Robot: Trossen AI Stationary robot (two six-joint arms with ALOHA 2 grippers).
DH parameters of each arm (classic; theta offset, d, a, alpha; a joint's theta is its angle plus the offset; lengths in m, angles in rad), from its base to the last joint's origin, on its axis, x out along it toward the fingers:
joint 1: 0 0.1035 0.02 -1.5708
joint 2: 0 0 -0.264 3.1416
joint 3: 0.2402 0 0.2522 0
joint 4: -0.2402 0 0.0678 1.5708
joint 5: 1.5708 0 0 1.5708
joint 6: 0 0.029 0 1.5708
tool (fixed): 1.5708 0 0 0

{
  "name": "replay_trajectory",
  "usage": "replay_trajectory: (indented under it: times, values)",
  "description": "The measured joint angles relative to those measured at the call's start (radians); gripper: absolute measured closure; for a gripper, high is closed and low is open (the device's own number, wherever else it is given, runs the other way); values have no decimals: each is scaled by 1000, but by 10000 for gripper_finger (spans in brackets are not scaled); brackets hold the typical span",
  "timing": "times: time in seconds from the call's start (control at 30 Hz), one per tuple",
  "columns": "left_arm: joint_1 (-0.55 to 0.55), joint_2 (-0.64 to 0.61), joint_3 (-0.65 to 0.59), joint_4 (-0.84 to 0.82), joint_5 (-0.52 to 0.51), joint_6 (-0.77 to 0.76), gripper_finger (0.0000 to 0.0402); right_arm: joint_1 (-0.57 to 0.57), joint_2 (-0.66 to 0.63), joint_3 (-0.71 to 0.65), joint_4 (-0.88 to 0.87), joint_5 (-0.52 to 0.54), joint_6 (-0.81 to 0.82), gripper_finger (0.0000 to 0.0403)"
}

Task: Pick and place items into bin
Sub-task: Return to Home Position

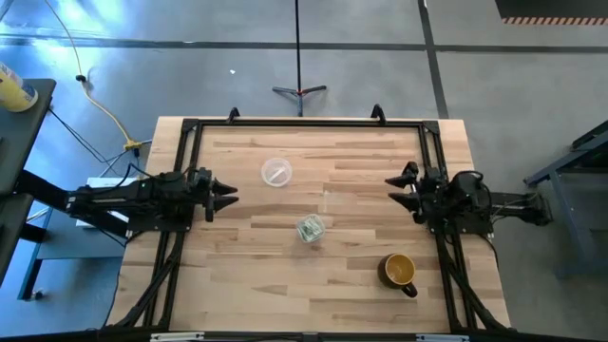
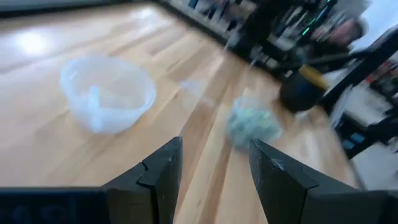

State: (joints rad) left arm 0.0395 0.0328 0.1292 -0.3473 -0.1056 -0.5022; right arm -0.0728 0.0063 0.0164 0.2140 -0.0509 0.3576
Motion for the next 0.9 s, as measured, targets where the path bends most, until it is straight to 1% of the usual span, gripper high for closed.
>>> replay_trajectory:
  times: [0.07,0.2,0.9]
  values:
    - [0,4,0,-42,-1,0,183,0,2,0,-16,62,5,178]
    - [0,9,0,-76,12,0,183,-1,3,0,-27,128,0,178]
    - [0,9,1,-82,12,0,183,-1,6,0,-38,138,0,178]
